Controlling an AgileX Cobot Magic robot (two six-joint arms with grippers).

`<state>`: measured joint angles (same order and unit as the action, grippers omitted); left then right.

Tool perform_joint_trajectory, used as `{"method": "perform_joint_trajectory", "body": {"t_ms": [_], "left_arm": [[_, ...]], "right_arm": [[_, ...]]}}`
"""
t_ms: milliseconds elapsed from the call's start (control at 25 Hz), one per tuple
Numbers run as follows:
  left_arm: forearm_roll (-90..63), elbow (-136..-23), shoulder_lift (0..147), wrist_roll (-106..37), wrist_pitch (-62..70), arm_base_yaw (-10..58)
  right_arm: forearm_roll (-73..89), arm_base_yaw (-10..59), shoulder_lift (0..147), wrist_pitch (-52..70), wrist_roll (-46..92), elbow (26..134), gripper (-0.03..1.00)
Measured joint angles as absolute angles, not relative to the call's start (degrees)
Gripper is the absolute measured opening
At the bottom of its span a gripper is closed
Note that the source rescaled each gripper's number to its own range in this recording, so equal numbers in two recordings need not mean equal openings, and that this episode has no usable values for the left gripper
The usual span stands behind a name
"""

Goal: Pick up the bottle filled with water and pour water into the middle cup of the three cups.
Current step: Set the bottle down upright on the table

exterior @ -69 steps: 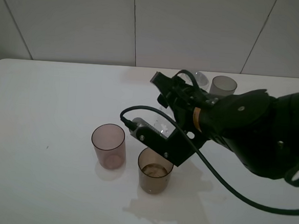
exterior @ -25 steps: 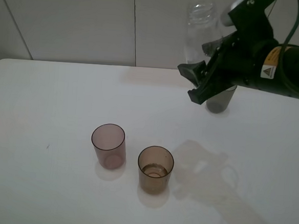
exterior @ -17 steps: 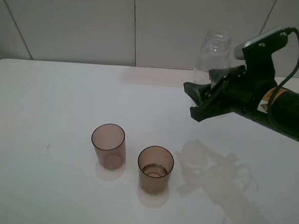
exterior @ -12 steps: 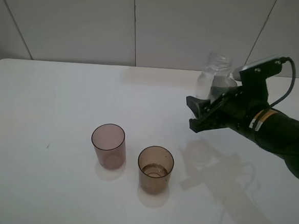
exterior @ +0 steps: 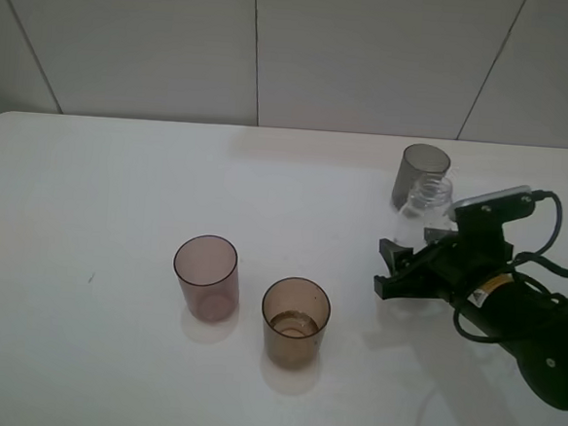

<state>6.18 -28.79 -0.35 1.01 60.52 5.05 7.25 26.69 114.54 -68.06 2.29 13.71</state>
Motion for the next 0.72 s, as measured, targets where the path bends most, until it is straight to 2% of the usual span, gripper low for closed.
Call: {"method": "perform_joint_trajectory", "body": {"t_ms": [360, 440, 480, 600, 680, 720], "left_arm": [[6.18, -28.79, -0.35, 1.01, 60.52, 5.05], [6.18, -28.79, -0.35, 1.01, 60.52, 5.05], [6.18, -28.79, -0.35, 1.01, 60.52, 5.05], [6.18, -28.79, -0.35, 1.01, 60.52, 5.05], [6.18, -28.79, -0.35, 1.01, 60.52, 5.05], [6.18, -28.79, -0.35, 1.01, 60.52, 5.05]], "right_arm": [[5.60, 26.69, 116.02, -69.15, 2.24, 13.71, 0.03], [5.54, 26.69, 116.02, -69.15, 2.24, 13.71, 0.07], [5.48, 26.69, 116.02, -69.15, 2.24, 13.71, 0.12], [5.31, 26.69, 116.02, -69.22, 2.24, 13.43, 0.48], [5.20, 26.69, 116.03, -69.22, 2.24, 12.86, 0.60], [5.15, 26.69, 116.09, -69.22, 2.24, 12.41, 0.63]]}}
